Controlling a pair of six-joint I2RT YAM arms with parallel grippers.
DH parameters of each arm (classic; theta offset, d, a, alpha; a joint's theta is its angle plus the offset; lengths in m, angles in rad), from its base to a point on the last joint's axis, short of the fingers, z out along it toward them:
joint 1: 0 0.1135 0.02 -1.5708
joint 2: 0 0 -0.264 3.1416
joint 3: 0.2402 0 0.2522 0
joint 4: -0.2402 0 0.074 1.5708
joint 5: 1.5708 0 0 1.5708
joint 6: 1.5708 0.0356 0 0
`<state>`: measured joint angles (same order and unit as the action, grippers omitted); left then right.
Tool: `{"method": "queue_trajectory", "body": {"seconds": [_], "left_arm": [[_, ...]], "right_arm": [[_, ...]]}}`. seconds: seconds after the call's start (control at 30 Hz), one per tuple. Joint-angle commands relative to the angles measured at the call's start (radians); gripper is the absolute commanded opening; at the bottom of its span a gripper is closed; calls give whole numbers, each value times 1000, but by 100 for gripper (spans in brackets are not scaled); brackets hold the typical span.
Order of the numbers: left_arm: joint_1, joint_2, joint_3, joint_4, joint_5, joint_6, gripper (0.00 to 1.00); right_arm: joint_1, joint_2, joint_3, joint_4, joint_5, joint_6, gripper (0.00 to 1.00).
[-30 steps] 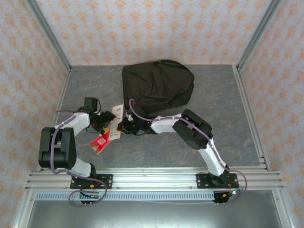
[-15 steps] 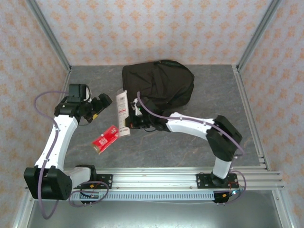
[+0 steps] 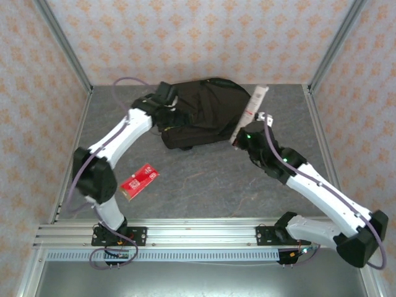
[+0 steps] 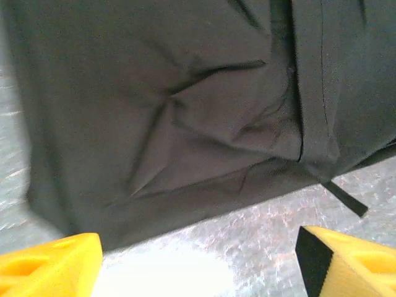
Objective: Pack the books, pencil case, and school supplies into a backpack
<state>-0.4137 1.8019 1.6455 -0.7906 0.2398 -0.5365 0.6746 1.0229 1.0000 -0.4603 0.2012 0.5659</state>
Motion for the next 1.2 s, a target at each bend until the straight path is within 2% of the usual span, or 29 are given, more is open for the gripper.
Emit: {"method": "queue_trajectory", "body": {"seconds": [0.0,0.17,0.37,0.43,0.57,0.63,0.7,0.8,0.87,0.93,1.07,1.17], "left_arm": [[-24,144,139,-2,-39,23,81],[-30,296,241,-51,-16,27,78],[-8,241,90,-78,-112,32,82],[33,210,41,-102,-167,17,83],[194,170,-45,-119,-232,-43,84],[258,151,-62,-100,-221,-49,84],[266,130,-43,-87,-174,-29,84],[169,54,12,-73,-169,69,84],[61,20,65,-65,-194,164,85],[-39,15,119,-50,-161,251,86],[-240,82,254,-72,-199,422,90],[-330,198,372,-142,-237,497,92]], "right_arm": [[-20,-32,-43,-73,81,-37,0],[-25,-58,-74,-84,82,-39,0],[-30,-69,-91,-87,133,-67,0],[-37,-72,-92,-99,175,-67,0],[-46,-85,-91,-107,253,-58,0],[-48,-93,-93,-104,274,-59,0],[-49,-99,-94,-98,274,-68,0],[-50,-110,-85,-107,272,-80,0],[-50,-122,-78,-112,270,-88,0],[-50,-137,-78,-111,265,-95,0],[-52,-157,-77,-125,260,-97,0],[-52,-178,-85,-136,247,-89,0]]}}
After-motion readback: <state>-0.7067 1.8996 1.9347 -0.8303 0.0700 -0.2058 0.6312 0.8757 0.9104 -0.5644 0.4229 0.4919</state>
